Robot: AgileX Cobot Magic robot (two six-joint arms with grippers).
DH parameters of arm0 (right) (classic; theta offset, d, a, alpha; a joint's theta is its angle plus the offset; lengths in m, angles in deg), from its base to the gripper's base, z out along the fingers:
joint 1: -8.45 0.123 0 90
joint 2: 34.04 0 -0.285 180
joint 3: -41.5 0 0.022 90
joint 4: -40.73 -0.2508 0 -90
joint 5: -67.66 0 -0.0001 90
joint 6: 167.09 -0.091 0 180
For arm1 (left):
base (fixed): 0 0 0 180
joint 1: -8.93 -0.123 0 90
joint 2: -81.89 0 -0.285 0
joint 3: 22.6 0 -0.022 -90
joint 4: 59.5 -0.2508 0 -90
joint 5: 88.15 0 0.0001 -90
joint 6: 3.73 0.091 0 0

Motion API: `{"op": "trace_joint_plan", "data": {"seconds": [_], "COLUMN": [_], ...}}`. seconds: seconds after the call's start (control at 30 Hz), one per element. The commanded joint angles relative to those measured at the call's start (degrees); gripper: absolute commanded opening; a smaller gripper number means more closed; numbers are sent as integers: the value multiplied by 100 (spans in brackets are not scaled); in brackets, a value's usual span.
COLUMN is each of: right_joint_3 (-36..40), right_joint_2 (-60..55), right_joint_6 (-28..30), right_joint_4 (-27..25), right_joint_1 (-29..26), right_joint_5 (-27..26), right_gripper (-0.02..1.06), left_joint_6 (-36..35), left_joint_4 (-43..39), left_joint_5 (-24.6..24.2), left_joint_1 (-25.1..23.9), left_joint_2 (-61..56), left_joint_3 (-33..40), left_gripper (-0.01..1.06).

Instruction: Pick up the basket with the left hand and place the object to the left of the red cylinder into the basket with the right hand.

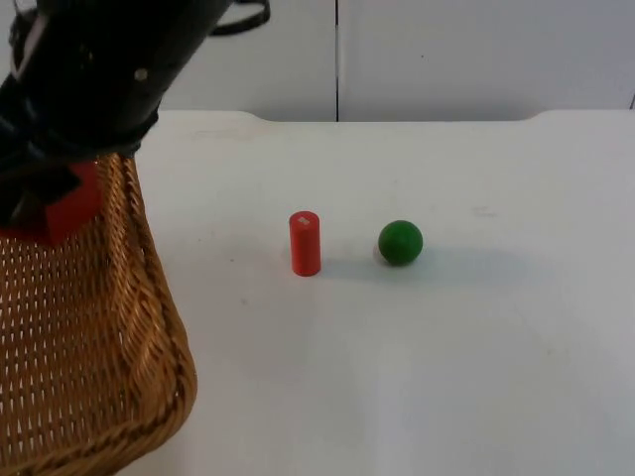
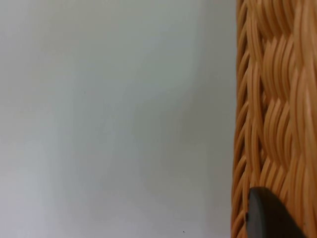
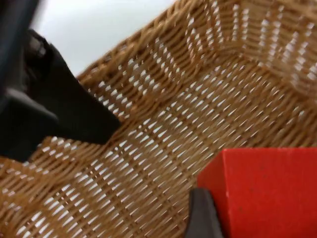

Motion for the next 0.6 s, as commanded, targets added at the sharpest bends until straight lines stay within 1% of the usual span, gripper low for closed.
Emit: {"op": "trace_joint_plan", "data": {"seconds": [0.0,0.03,0.07,0.13,0.17,0.2,0.27,0.33,0.37,0.4,0.43,0.5,0.57], "right_joint_3": [2,2,2,2,2,2,2,-9,-10,-10,-19,-19,-19], "right_joint_2": [-153,-153,-200,-285,-307,-307,-307,-237,-152,-152,-50,276,430], "right_joint_6": [69,69,69,69,69,69,69,69,108,108,108,63,42], "right_joint_4": [-120,-120,-120,-132,-132,-132,-132,-116,-102,-102,-35,199,212], "right_joint_1": [25,25,25,25,25,25,25,12,12,12,-10,-120,-219], "right_joint_5": [-180,-180,-180,-166,-166,-166,-156,-166,-166,-166,-166,-76,-8], "right_gripper": [8,8,15,34,47,47,74,91,96,96,99,101,101], "left_joint_6": [26,26,44,65,75,75,111,111,111,111,108,119,119], "left_joint_4": [177,177,190,202,225,225,247,247,247,247,260,271,271], "left_joint_5": [-30,-30,-30,-30,-30,-30,-30,-30,-30,-30,-30,-41,-42], "left_joint_1": [-33,-33,-33,-33,-33,-33,-33,-33,-33,-33,-33,-33,-33], "left_joint_2": [-44,-44,-44,-44,-44,-44,-44,-44,-44,-44,-44,-44,-44], "left_joint_3": [5,5,5,5,5,5,5,5,5,5,5,5,5], "left_gripper": [0,0,0,0,0,0,0,0,0,0,0,0,0]}}
